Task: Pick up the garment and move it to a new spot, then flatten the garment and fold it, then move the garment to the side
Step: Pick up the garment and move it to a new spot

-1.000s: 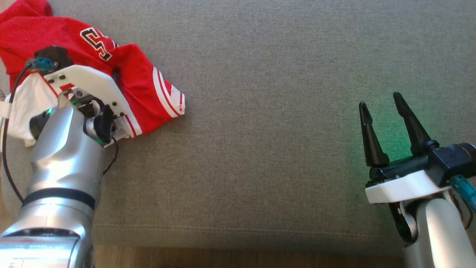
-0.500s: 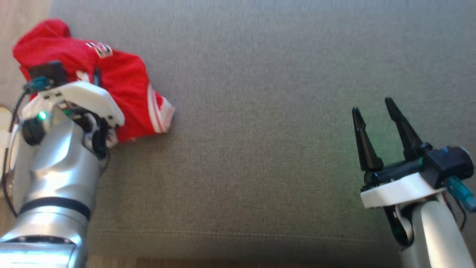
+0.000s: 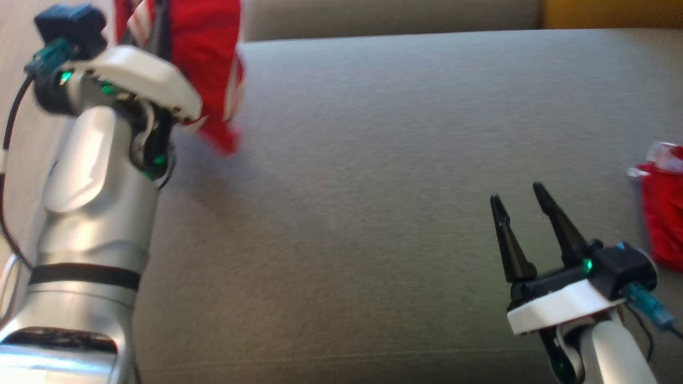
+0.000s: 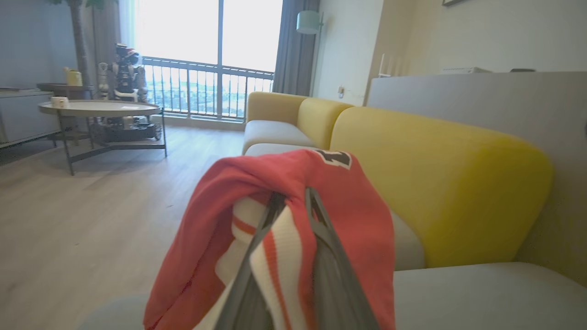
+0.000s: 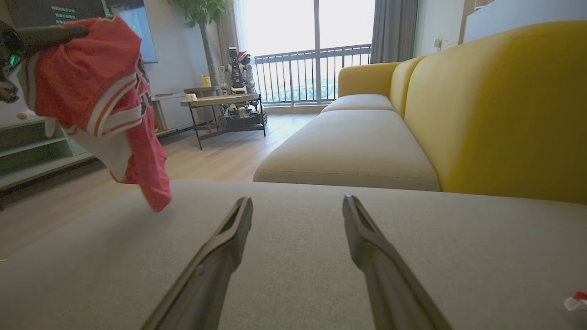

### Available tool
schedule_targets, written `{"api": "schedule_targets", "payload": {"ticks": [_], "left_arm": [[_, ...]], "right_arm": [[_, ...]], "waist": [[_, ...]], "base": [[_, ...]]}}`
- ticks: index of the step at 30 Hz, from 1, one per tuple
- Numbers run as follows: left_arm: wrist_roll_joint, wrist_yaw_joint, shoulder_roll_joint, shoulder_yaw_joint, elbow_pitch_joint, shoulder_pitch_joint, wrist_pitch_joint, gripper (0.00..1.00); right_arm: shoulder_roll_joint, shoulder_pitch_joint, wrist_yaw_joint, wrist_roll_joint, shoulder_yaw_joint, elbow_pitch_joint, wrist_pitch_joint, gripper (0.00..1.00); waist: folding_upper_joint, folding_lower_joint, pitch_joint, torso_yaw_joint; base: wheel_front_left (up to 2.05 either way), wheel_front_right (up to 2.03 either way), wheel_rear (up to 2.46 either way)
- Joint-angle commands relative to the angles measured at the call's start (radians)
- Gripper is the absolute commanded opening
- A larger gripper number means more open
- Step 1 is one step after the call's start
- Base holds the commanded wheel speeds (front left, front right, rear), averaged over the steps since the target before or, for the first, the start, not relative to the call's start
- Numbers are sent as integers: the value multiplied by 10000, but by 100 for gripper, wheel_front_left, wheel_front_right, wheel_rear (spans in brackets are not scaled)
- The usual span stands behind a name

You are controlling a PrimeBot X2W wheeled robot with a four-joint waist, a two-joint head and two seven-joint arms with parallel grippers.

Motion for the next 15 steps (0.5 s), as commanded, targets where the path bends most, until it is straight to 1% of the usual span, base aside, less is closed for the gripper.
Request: {"api": "schedule_targets", "payload": {"ticks": [1, 4, 5, 9, 12, 15], "left_arm": [[-163, -61, 174, 194, -834, -393, 170, 0], [-551, -114, -28, 156, -2045, -126, 768, 0], [-775, -125, -150, 79, -2859, 128, 1253, 0], [-930, 0, -337, -285, -4340, 777, 2149, 0], [-920, 195, -454, -604, -4969, 1374, 2552, 0], [-1251, 289, -655, -882, -4942, 2027, 2937, 0]], "right_arm": [[-53, 14, -4, 66, 308, -274, -93, 100], [-53, 135, -4, 103, 410, -274, -93, 100], [-53, 175, -4, 120, 440, -284, -93, 100], [-53, 192, -4, 121, 504, -340, -93, 100], [-53, 172, -4, 155, 535, -365, -93, 100], [-53, 158, -4, 237, 543, -392, -93, 100]], "waist": [[0, 1, -534, -703], [0, 1, -723, -1364], [0, 1, -795, -1840], [0, 1, -763, -2836], [0, 1, -639, -3539], [0, 1, -436, -4077]], "base": [[0, 0, 0], [0, 0, 0], [0, 0, 0], [0, 0, 0], [0, 0, 0], [0, 0, 0]]}}
